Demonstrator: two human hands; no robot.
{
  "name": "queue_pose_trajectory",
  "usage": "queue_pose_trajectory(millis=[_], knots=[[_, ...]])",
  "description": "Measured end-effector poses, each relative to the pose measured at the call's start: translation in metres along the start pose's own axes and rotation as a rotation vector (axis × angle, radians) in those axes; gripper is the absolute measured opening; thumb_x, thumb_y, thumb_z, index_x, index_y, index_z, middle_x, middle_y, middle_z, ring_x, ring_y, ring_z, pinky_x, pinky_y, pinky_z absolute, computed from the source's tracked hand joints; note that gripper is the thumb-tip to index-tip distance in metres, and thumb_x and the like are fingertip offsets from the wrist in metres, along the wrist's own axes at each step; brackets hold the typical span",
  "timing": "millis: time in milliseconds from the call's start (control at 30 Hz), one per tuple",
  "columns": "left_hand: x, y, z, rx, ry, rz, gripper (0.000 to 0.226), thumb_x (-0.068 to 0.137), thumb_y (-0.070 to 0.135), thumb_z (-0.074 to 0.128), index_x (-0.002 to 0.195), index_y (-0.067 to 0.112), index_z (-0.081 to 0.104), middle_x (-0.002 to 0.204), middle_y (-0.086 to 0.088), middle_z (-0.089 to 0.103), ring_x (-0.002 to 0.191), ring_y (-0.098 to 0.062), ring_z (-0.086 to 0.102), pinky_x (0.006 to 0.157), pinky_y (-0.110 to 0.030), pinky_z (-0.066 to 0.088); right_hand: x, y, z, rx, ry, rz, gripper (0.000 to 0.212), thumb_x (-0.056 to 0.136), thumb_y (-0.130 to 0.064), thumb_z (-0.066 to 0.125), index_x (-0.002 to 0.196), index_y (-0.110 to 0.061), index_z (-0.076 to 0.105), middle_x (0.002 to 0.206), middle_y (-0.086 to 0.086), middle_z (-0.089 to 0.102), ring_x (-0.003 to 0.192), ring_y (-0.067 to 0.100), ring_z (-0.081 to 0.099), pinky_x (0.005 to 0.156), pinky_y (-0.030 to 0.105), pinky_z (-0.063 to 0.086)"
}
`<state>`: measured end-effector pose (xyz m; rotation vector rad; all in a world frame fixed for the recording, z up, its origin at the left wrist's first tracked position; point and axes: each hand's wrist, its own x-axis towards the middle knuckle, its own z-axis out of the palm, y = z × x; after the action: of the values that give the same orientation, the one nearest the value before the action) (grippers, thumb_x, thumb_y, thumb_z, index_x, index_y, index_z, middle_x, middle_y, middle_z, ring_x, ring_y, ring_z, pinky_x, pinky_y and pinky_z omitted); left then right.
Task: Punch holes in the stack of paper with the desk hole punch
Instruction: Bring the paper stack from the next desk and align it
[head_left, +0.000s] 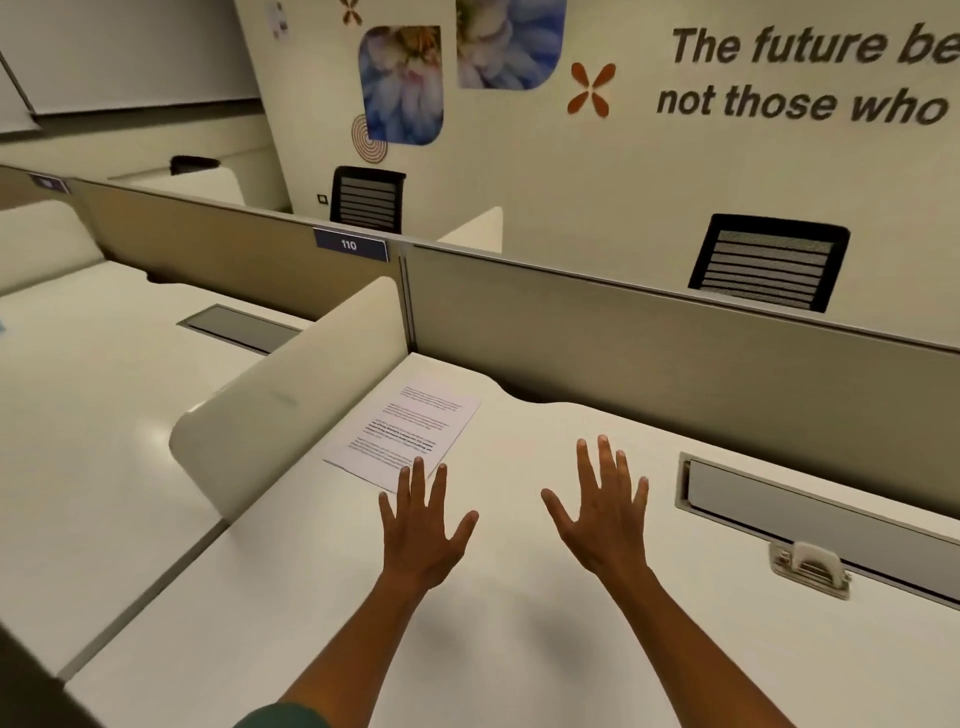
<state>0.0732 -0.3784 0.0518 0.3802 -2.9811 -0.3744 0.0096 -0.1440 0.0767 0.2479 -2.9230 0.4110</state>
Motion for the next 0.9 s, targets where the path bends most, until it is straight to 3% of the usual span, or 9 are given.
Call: queue_pose_trajectory(millis=[533, 900], knots=[[0.145, -0.161, 0.039, 0.03, -0.153, -0.064, 0.089, 0.082, 0.074, 0.016, 0.156, 0.026, 0.002, 0.164, -0.011, -0.007, 0.151, -0.027, -0.009, 0.121, -0.054, 0.001, 0.11, -0.123, 0.147, 0.035, -0.208, 0.044, 0.087, 0.088, -0.072, 0.03, 0.153, -0.028, -0.007, 0.163, 0.001, -0.01, 0.151, 0.026, -0.003, 0.119, 0.053, 0.004], [0.179, -0.195, 0.078, -0.024, -0.108, 0.013, 0.092, 0.08, 0.079, 0.014, 0.156, 0.027, 0.005, 0.164, -0.013, -0.006, 0.152, -0.028, -0.007, 0.121, -0.051, 0.003, 0.214, -0.138, 0.208, 0.11, -0.288, 0.088, 0.092, 0.086, -0.073, 0.038, 0.154, -0.024, 0.0, 0.164, 0.002, 0.002, 0.15, 0.025, 0.006, 0.12, 0.05, 0.007]])
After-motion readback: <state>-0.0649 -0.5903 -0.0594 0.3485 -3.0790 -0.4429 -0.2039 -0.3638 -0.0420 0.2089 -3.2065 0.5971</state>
